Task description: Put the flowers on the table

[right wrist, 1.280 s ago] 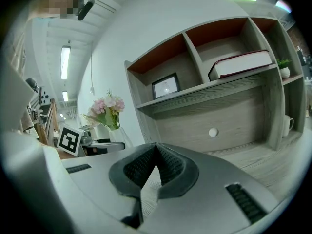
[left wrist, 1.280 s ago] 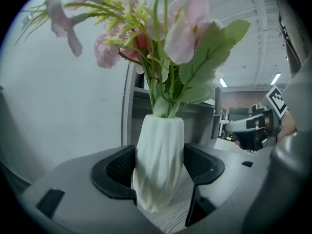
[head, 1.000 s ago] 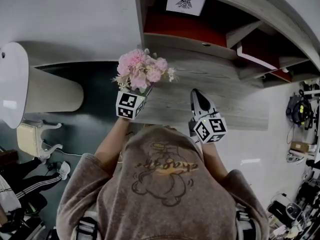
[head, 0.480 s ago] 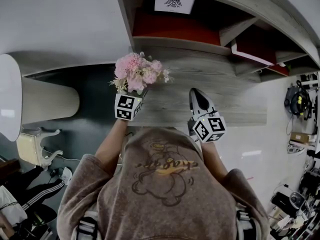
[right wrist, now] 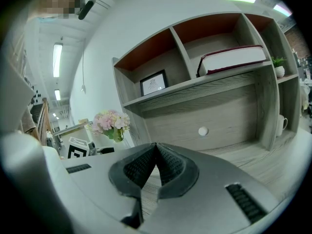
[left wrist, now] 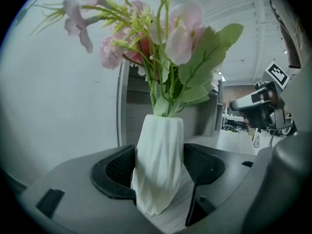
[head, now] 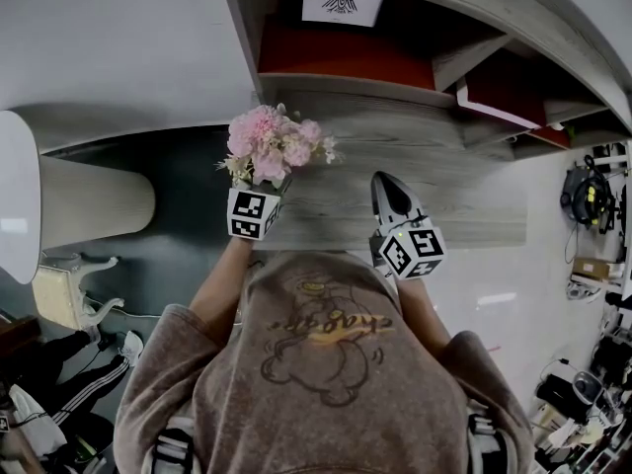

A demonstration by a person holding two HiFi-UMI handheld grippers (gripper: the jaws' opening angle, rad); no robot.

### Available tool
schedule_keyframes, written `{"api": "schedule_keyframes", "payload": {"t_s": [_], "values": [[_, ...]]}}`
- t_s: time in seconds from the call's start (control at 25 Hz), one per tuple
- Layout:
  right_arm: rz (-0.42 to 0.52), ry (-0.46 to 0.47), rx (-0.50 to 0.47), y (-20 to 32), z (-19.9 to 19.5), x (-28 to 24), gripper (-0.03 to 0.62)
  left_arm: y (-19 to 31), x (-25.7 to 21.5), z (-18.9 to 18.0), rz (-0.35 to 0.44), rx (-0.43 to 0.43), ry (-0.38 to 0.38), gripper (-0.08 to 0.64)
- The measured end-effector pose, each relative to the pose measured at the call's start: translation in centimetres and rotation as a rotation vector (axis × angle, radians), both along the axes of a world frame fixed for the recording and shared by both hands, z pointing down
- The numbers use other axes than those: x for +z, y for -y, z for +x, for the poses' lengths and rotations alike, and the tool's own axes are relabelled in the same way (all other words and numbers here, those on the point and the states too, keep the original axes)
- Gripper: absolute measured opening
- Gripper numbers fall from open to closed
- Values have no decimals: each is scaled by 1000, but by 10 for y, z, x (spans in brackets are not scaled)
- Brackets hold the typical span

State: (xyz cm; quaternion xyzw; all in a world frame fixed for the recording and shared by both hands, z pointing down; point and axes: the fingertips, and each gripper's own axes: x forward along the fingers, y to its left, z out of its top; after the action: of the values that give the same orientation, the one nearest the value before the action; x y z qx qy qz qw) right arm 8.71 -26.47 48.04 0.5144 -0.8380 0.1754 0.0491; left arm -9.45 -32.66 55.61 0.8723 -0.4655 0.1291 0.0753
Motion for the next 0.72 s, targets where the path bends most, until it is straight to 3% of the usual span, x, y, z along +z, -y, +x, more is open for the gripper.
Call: {"api": "schedule_keyframes", "payload": {"t_s": [0.72], "values": [[-3,2,-16,-3,-5,0,-15,-9,-2,0,-20,1,0,322]]}}
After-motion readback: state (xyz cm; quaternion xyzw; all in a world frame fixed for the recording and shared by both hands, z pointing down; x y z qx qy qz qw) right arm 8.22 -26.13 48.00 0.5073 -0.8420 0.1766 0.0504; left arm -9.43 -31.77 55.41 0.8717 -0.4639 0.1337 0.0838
